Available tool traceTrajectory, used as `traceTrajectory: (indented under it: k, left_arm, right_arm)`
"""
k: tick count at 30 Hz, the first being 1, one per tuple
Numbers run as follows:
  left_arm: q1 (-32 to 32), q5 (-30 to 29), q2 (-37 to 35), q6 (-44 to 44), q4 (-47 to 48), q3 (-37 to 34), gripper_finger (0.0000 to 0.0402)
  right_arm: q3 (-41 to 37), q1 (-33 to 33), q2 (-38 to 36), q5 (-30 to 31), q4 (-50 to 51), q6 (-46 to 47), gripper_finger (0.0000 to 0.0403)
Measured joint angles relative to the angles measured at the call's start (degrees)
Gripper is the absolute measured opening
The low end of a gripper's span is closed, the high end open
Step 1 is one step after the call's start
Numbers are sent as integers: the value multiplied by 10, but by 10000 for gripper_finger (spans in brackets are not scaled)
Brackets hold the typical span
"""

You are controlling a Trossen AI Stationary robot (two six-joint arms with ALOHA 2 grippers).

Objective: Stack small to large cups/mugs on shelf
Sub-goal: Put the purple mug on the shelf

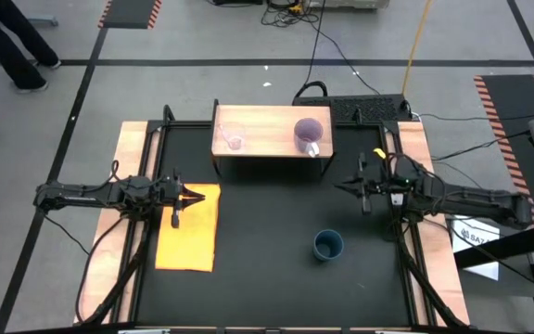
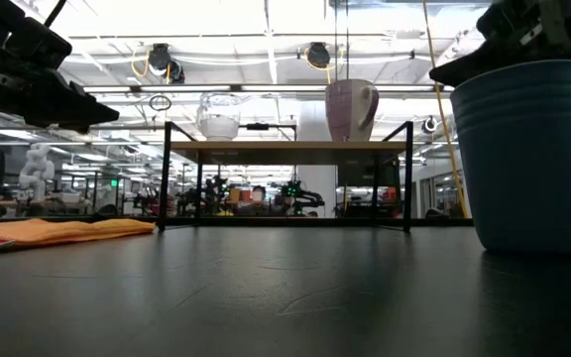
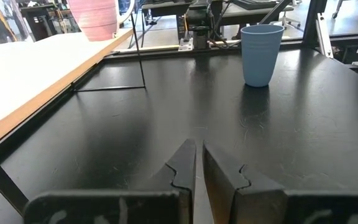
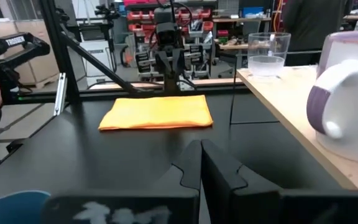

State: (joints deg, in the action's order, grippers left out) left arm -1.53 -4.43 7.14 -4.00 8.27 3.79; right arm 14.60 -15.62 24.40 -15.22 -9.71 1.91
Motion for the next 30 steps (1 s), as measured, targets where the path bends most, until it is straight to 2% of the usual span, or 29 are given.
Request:
traceTrajectory:
  k: [11, 25, 30]
  left_arm:
    - [0, 0, 0, 1, 0, 0, 33]
    - [0, 0, 0, 2, 0, 0, 33]
    - [0, -6, 0, 14, -21, -2, 33]
  right_arm:
    - [-40, 0, -27, 0, -8, -10, 0]
    - [-114, 0, -33, -1, -127, 6, 0]
    - [-116, 0, -34, -1, -120, 8, 0]
